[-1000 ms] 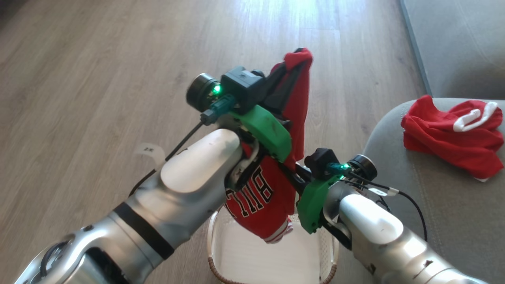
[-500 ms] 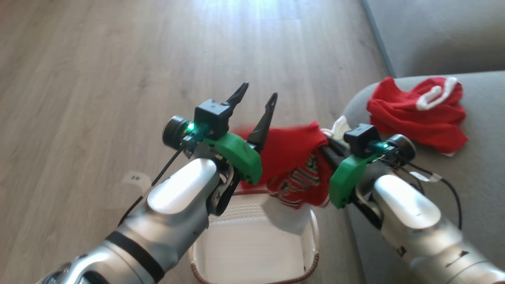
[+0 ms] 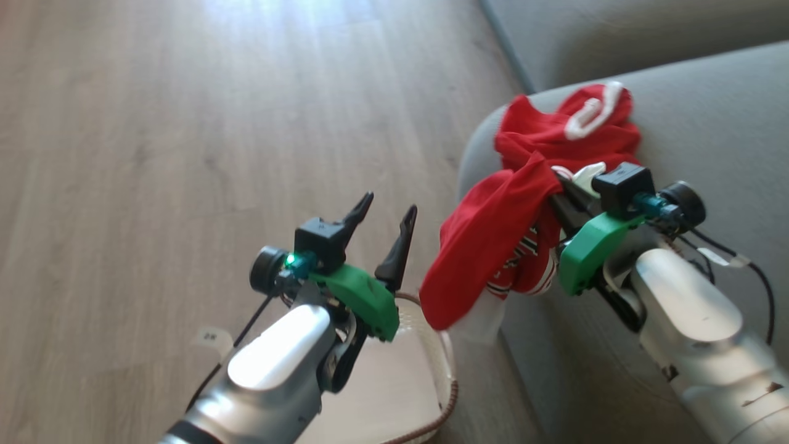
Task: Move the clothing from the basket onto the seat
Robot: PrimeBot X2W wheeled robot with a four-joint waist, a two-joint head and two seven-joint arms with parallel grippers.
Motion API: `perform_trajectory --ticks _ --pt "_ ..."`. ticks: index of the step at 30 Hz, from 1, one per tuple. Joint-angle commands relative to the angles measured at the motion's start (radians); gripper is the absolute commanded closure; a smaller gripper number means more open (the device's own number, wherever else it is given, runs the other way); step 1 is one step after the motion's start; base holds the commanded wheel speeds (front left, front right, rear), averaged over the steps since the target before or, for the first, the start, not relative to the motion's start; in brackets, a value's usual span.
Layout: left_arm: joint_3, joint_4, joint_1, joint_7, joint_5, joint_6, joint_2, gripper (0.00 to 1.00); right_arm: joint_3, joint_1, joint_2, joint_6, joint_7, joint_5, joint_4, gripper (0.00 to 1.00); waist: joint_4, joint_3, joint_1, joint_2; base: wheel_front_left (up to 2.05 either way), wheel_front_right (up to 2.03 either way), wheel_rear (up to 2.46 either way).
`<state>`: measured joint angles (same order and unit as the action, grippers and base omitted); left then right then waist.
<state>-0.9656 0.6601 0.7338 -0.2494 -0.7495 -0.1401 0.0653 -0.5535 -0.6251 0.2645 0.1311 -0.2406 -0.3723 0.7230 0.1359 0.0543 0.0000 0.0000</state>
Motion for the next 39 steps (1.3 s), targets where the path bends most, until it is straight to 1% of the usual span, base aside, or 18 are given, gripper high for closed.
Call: perform_trajectory --ticks 1,4,5,10,15,19,24,30,34,39 --pt "0.041 -0.029 0.029 -0.012 0.013 0.001 0.009 0.00 0.007 -0.028 0.008 0.000 0.006 0.009 -0.044 1.00 0.047 -0.009 0.0000 0.0000 0.00 0.00 0.00" --pt "0.034 -0.032 0.008 -0.012 0.046 0.005 0.003 0.00 0.032 -0.026 0.027 0.000 0.027 0.018 -0.085 1.00 0.093 -0.017 0.0000 0.0000 0.00 0.00 0.00" --pt "0.028 -0.036 -0.002 -0.012 0.064 0.008 -0.001 0.00 0.049 -0.020 0.039 0.000 0.044 0.022 -0.114 1.00 0.120 -0.023 0.0000 0.0000 0.00 0.00 0.00" --pt "0.023 -0.043 -0.013 -0.012 0.089 0.015 -0.008 0.00 0.086 -0.001 0.061 0.000 0.084 0.037 -0.186 1.00 0.178 -0.041 0.0000 0.0000 0.00 0.00 0.00" --pt "0.018 -0.033 -0.012 -0.012 0.098 0.022 -0.011 0.00 0.108 0.009 0.070 0.000 0.111 0.044 -0.236 1.00 0.208 -0.057 0.0000 0.0000 0.00 0.00 0.00" --pt "0.014 -0.018 -0.006 -0.012 0.099 0.027 -0.013 0.00 0.127 0.007 0.072 0.000 0.136 0.049 -0.268 1.00 0.218 -0.075 0.0000 0.0000 0.00 0.00 0.00" --pt "0.001 -0.008 0.011 -0.012 0.098 0.033 -0.014 0.00 0.143 -0.044 0.071 0.000 0.165 0.042 -0.284 1.00 0.199 -0.111 0.0000 0.0000 0.00 0.00 0.00" --pt "-0.022 -0.028 0.044 -0.012 0.099 0.027 -0.015 0.00 0.177 -0.217 0.121 0.000 0.186 0.051 -0.266 1.00 0.138 -0.188 0.0000 0.0000 0.00 0.00 0.00" --pt "-0.038 -0.053 0.074 -0.012 0.108 0.019 -0.015 0.00 0.216 -0.369 0.167 0.000 0.193 0.060 -0.223 1.00 0.087 -0.250 0.0000 0.0000 0.00 0.00 0.00" --pt "-0.060 -0.086 0.113 -0.012 0.126 0.006 -0.015 0.00 0.257 -0.538 0.226 0.000 0.204 0.096 -0.114 1.00 0.027 -0.335 0.0000 0.0000 0.00 0.00 0.00"
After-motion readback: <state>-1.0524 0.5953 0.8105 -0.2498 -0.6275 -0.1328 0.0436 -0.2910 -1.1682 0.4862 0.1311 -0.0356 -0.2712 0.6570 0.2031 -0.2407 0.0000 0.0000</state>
